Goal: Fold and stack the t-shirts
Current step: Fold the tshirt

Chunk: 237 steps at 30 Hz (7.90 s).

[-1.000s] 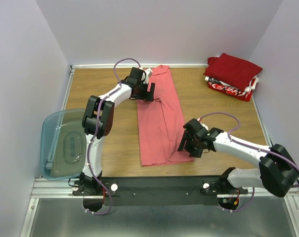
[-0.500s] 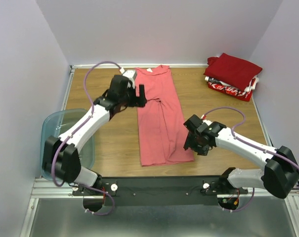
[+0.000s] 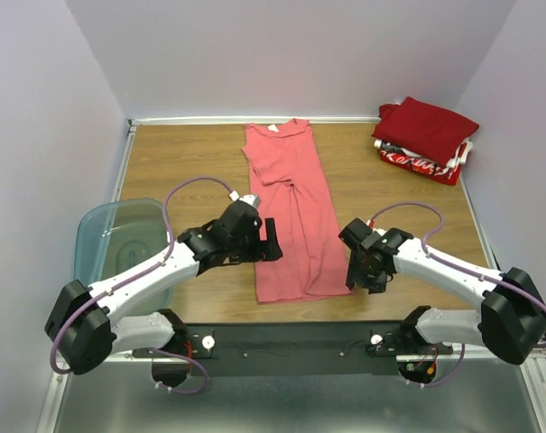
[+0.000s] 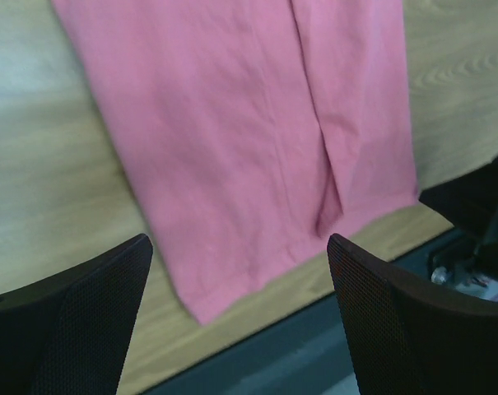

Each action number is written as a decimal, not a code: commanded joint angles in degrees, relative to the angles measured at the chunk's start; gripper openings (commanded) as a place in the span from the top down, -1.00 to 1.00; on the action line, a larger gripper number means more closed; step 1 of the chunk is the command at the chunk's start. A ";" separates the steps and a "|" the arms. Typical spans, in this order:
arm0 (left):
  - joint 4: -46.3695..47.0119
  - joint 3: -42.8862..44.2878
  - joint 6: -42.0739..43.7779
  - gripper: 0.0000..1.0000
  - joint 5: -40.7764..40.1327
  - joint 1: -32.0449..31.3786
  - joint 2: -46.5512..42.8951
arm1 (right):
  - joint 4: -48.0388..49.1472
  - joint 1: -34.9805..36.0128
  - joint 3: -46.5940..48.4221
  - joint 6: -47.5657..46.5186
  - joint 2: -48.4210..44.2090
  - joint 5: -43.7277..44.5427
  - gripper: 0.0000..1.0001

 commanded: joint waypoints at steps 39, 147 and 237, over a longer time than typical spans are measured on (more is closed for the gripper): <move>-10.69 -11.33 -23.93 -0.85 -5.78 -12.87 -7.90 | 11.91 -0.85 -7.00 -6.39 1.38 -7.58 0.52; 8.21 6.77 -2.49 1.00 -11.31 4.52 17.23 | 7.25 -7.62 39.57 -17.71 30.28 12.01 0.99; 6.62 -7.46 -10.48 -0.79 -7.80 3.12 5.99 | 21.22 -17.11 21.39 -30.46 31.52 -12.15 0.23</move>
